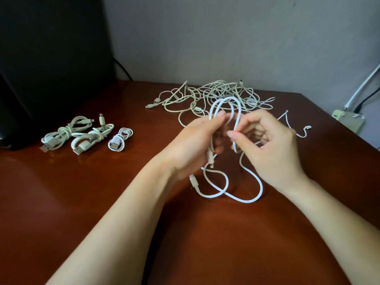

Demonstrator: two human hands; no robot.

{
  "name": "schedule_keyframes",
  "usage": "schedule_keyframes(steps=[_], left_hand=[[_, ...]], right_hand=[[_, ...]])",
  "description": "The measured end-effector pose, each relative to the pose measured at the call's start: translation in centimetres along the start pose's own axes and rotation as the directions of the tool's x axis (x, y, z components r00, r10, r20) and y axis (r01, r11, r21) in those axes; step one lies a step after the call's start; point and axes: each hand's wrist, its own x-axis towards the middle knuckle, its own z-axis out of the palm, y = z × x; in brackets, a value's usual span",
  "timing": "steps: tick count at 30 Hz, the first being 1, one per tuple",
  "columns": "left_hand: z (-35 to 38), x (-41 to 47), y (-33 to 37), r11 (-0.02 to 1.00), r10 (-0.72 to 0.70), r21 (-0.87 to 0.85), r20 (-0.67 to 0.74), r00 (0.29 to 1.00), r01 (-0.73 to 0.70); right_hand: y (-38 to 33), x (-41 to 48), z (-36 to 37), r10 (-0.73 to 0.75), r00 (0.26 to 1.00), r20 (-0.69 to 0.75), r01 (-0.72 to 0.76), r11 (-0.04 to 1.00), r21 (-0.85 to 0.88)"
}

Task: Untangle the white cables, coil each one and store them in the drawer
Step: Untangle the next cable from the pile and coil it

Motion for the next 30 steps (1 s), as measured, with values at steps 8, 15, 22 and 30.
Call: schedule_keyframes(steps=[8, 15, 22, 30], left_hand=[[0.7, 0.0, -0.9, 0.992, 0.080, 0.094, 0.038, 0.996, -0.083], [0.3, 0.2, -1.1, 0.976, 0.134, 0.175, 0.001, 0.991, -0.132], [-1.2, 0.5, -0.4, 0.959, 0.204, 0.222, -0.114, 0.972, -0.175], [-2.1, 0.7, -0.1, 0.949, 0.270, 0.193, -0.096, 0.958, -0.248]], right_hand=[[0.5, 0.0, 0.0, 0.002, 1.000, 0.016, 0.001, 0.986, -0.164], [0.8, 0.0, 0.0, 0.052, 0.999, -0.002, -0.052, 0.994, -0.101], [1.0, 0.3, -0.4, 0.022, 1.000, -0.008, -0.023, 0.986, -0.164], [2.2, 0.6, -0.7, 0.103, 0.994, -0.038, -0.110, 0.962, -0.250]])
